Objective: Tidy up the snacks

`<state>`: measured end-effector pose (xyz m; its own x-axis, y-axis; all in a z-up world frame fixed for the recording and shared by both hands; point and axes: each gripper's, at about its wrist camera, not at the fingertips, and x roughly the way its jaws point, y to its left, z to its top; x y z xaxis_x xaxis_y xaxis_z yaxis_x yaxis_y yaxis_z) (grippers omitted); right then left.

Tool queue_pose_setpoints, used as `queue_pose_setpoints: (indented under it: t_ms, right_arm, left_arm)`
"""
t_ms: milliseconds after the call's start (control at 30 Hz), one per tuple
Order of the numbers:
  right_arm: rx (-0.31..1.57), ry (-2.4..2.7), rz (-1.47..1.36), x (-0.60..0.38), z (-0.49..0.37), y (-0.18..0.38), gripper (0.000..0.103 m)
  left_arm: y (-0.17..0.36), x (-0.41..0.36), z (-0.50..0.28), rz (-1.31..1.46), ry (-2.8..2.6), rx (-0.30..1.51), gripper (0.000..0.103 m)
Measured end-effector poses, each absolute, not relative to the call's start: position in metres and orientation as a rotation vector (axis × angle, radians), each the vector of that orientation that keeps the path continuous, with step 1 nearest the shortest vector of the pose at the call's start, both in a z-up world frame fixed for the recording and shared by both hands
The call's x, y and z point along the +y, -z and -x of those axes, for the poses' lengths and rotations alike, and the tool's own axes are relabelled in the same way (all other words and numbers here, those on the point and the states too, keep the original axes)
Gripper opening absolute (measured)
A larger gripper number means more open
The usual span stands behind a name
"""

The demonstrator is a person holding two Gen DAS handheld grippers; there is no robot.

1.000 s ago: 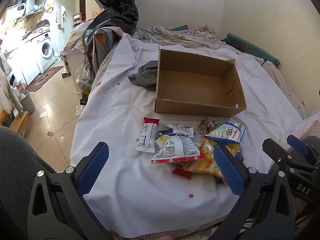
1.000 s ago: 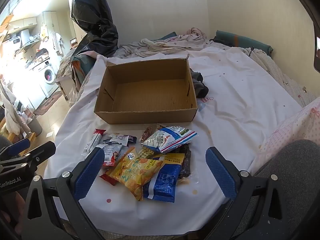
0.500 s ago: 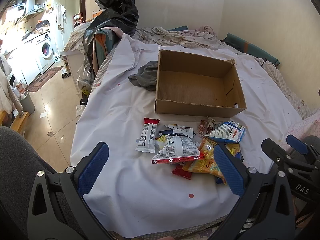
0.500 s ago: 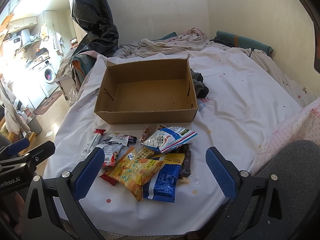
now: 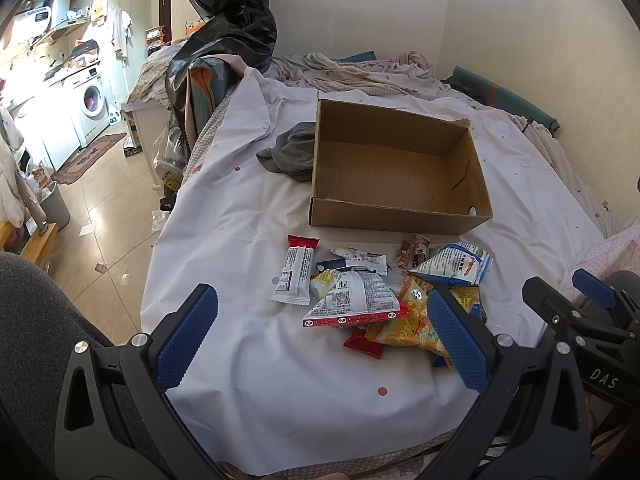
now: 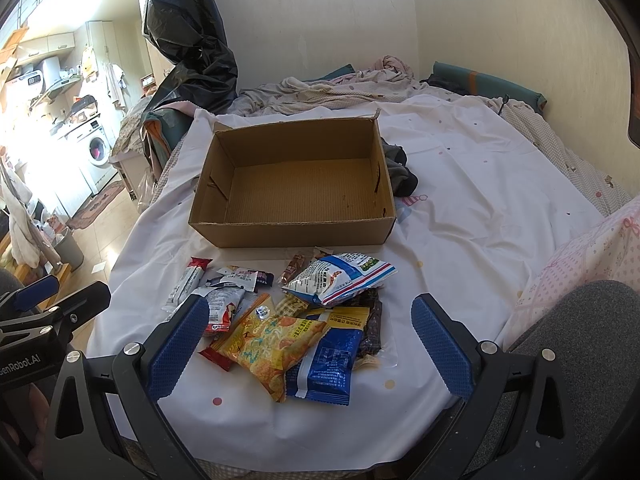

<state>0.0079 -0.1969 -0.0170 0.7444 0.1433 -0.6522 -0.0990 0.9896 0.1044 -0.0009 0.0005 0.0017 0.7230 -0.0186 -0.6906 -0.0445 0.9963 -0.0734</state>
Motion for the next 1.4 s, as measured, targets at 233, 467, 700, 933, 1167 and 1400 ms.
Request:
queue_pose_setpoints:
  t_ms: [233,467,700,933,1167,1400]
  right_arm:
    - [0.718,-0.133,-0.063,-0.197,-0.0079,0.0167,0.103]
    - [0.718,-0.131,-0.063,-0.197,-0.0079,0.0168,0.103]
    - [0.717,-0.131,-0.061,-0.1971,-0.008,0.0166,0.103]
    - [0.719,-0.129,-0.062,-0.1968,-0.0083,0.0171,0.103]
    - [0.72,-0.131,-0.06,-0.1964,-0.0085,0.0172,0.103]
    - [0.72,-0.129,-0.058,-0.195,-0.0085,0.016,0.103]
  left_arm:
    - [-0.0033,-0.0011,-0.0001,0.087,-0.005,0.767,0.103]
    - [-0.0037,-0.0015,0.0,0.087,-0.006,0.767,0.103]
    - [-0.0032,-0.001,0.0001,0.086,-0.005,0.767,0.103]
    - [-0.0032,-0.0009,0.0001,0.087,-0.005,0.766,0.103]
    - [-0.002,-0.0006,0.0003,0.088,-0.006,0.767,0.103]
    - [-0.0019,-0.0005,0.0001,0.087,-0.006,0.768,0.103]
